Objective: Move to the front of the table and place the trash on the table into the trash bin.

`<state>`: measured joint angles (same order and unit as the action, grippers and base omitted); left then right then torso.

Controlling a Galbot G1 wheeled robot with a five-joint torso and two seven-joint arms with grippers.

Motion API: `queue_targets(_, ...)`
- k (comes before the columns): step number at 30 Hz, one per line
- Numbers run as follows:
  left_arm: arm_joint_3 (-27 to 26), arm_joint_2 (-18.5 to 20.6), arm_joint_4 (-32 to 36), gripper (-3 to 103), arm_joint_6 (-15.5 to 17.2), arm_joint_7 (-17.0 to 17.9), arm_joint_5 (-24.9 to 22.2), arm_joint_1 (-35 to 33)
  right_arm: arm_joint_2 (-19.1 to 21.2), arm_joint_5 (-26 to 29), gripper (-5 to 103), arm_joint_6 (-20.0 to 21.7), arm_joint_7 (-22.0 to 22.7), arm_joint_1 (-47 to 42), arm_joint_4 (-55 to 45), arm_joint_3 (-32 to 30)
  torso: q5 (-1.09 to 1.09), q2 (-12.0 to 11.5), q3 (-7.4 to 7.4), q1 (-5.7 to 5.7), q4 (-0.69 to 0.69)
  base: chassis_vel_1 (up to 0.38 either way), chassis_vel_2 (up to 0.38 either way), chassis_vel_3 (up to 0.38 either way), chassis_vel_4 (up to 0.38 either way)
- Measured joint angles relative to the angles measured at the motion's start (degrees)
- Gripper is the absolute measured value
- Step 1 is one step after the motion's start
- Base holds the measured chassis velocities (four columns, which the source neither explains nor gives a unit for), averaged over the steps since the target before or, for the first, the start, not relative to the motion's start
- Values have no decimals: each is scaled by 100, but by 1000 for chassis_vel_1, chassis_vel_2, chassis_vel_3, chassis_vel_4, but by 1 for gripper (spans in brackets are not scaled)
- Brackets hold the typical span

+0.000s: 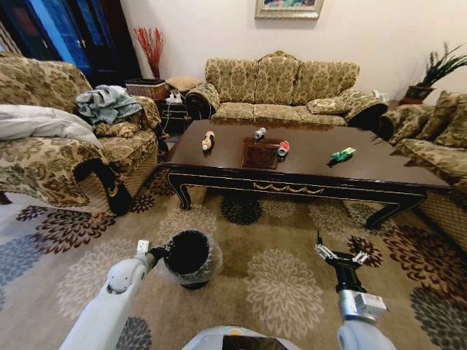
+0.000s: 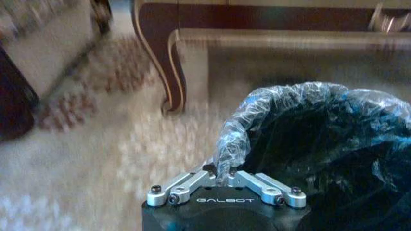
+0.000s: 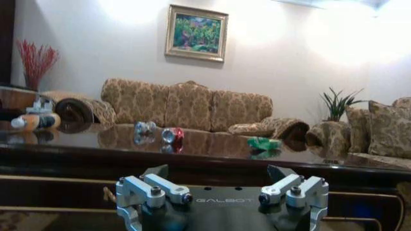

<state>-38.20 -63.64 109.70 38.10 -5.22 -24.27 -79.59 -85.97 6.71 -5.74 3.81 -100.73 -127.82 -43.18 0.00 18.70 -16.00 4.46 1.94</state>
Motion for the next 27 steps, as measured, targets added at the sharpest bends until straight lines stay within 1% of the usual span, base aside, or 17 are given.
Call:
queue_targets(3,-283,57,828,3,-47,405,-616,-101,78,162,100,259,-24,103,-234,-12,1,1,0,0,0,0,0,0,0)
queue_targets(4,-283,57,828,3,-47,405,-616,-101,78,162,100,259,-24,103,-234,-12,1,1,0,0,0,0,0,0,0)
queue_targets(5,-367,69,1040,3,-47,491,-767,-110,94,180,100,318,-27,123,-288,-11,0,1,0,0,-1,0,0,0,0)
queue_targets(7,-699,102,1699,3,8,682,-1083,-143,151,247,100,520,-28,166,-494,6,3,1,0,0,-2,0,0,0,0)
queue_targets(8,-699,102,1699,3,8,682,-1083,-143,151,247,100,520,-28,166,-494,6,3,1,0,0,-2,0,0,0,0)
queue_targets(9,-884,125,1984,3,48,683,-1134,-189,192,314,100,648,-33,173,-619,6,2,1,0,0,-2,0,0,0,0)
queue_targets(11,-1213,187,2314,3,101,538,-1097,-350,284,463,100,893,-52,187,-822,-20,2,2,0,0,-1,0,0,0,0)
queue_targets(12,-1213,187,2314,3,101,538,-1097,-350,284,463,100,893,-52,187,-822,-20,2,2,0,0,-1,0,0,0,0)
queue_targets(13,-1377,221,2405,3,110,401,-1049,-461,333,546,100,995,-71,204,-903,-52,1,2,0,0,-2,0,0,0,0)
queue_targets(14,-1666,285,2499,3,117,36,-972,-693,427,672,100,1124,-89,244,-1022,-107,-1,2,0,0,0,0,0,0,0)
queue_targets(15,-1830,343,2537,3,118,-214,-937,-864,493,746,100,1196,-104,267,-1098,-144,-1,2,0,0,2,0,0,0,0)
queue_targets(16,-1830,343,2537,3,118,-214,-937,-864,493,746,100,1196,-104,267,-1098,-144,-1,2,0,0,2,0,0,0,0)
queue_targets(17,-1965,402,2563,3,118,-393,-922,-1041,548,804,100,1254,-119,277,-1169,-167,-1,2,0,0,2,0,0,0,0)
queue_targets(19,-2169,473,2600,3,119,-616,-915,-1208,627,886,100,1393,-149,267,-1317,-169,-1,2,-1,0,2,0,0,0,0)
queue_targets(20,-2169,473,2600,3,119,-616,-915,-1208,627,886,100,1393,-149,267,-1317,-169,-1,2,-1,0,2,0,0,0,0)
queue_targets(22,-2290,516,2637,3,130,-712,-928,-1254,679,999,100,1557,-155,270,-1434,-156,-1,2,-1,0,-2,0,0,0,0)
queue_targets(27,-2546,589,2821,3,196,-721,-1110,-1297,687,1010,100,1556,-140,331,-1445,-148,1,2,-1,0,-1,0,0,0,0)
